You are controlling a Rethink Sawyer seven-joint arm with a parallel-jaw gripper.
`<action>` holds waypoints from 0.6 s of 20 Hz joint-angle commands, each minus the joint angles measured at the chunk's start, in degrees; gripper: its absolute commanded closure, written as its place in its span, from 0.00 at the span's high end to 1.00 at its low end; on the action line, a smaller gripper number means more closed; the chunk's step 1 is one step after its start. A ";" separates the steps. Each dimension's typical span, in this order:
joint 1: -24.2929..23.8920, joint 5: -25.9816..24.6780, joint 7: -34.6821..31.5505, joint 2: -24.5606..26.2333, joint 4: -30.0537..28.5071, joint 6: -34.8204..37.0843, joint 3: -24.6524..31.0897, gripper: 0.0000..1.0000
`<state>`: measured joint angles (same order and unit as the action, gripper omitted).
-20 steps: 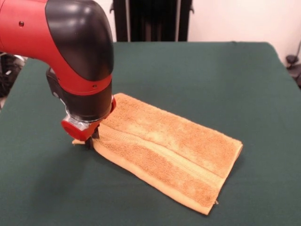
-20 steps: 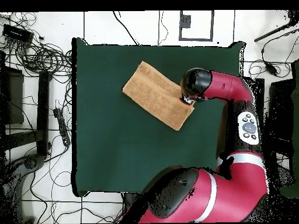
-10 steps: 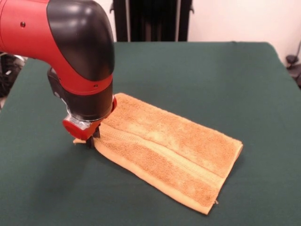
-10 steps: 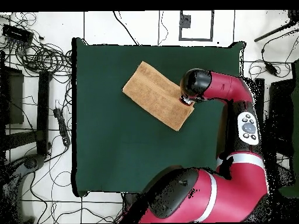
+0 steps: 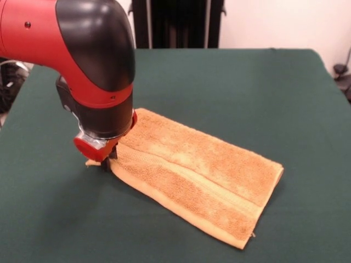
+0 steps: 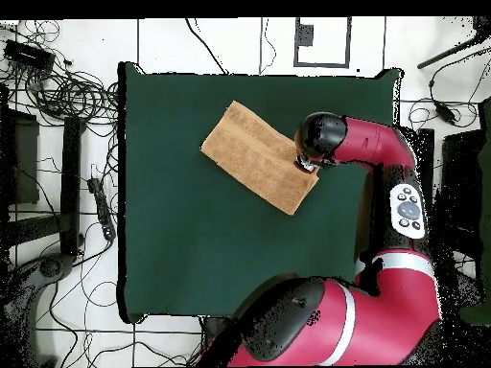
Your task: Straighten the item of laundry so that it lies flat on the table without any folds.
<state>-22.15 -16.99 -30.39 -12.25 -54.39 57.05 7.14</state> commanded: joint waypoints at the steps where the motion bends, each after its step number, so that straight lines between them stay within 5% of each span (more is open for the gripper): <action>1: 3.78 0.29 -5.14 -0.46 -7.32 0.48 4.51 0.00; 12: 3.93 1.08 -5.09 -3.19 -8.41 1.53 4.70 0.00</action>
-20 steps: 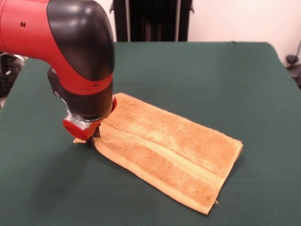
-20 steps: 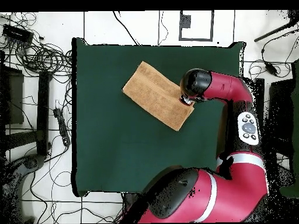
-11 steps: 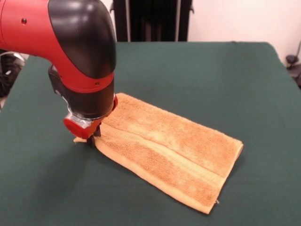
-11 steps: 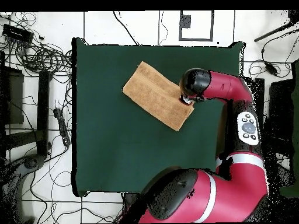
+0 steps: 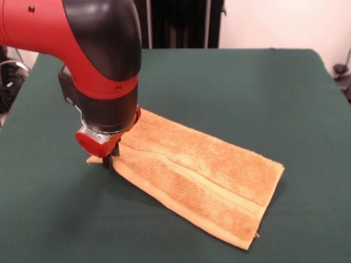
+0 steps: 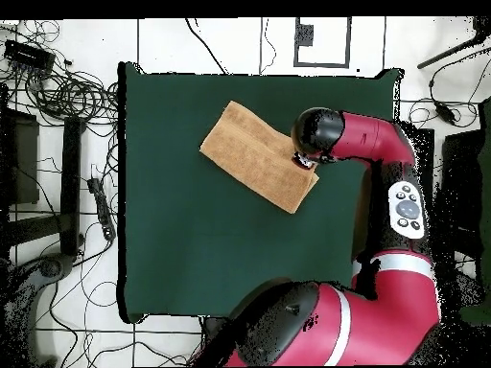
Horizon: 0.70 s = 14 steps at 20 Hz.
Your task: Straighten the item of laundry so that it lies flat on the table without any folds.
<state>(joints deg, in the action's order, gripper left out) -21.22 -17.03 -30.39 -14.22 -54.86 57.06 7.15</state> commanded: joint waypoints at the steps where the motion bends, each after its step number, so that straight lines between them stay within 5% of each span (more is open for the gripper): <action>1: 2.97 1.22 -5.06 -1.38 -8.10 1.52 4.77 0.00; 14: 1.88 1.99 -2.69 -1.59 -8.34 2.41 6.08 0.00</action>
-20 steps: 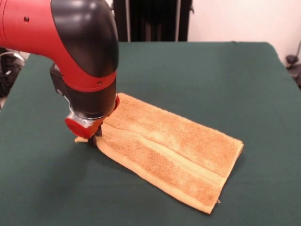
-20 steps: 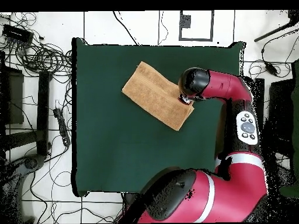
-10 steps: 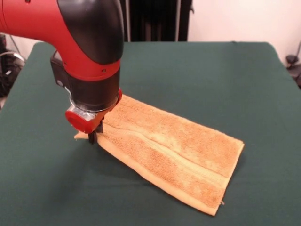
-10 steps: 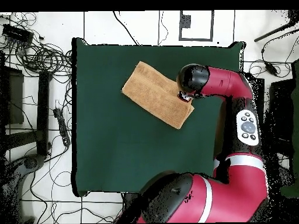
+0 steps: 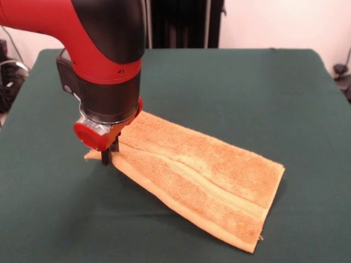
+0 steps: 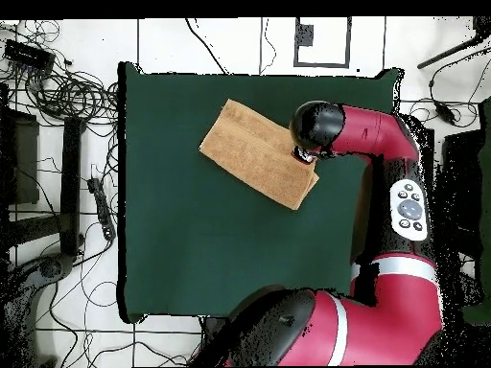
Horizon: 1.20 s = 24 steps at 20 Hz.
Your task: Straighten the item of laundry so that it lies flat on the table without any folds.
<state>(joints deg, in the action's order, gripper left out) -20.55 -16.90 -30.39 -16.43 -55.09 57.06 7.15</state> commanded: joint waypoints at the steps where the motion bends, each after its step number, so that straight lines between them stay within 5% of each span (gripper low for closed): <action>1: 1.12 1.91 -2.50 0.73 -8.01 2.51 6.20 0.00; 13: 0.60 1.95 -1.26 1.50 -7.51 3.07 6.57 0.00; 24: 0.96 2.87 -3.66 -2.80 -10.98 0.21 6.51 0.00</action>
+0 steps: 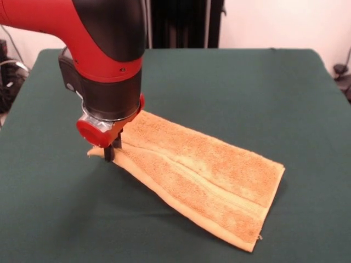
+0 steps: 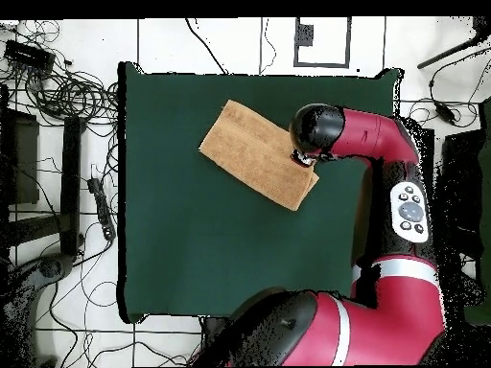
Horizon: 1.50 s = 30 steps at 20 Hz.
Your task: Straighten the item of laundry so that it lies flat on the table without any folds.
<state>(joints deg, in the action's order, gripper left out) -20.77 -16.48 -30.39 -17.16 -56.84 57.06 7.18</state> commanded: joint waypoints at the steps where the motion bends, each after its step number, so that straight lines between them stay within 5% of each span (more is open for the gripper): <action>1: 1.46 2.32 -4.25 -2.31 -9.32 0.15 6.17 0.00; 22: 1.27 3.02 -4.48 -4.91 -12.27 -1.47 6.99 0.00; 30: 2.31 3.24 -9.99 -5.31 -14.37 -6.61 5.87 0.00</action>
<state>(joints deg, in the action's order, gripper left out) -20.59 -15.76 -30.39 -21.79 -62.02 55.76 7.17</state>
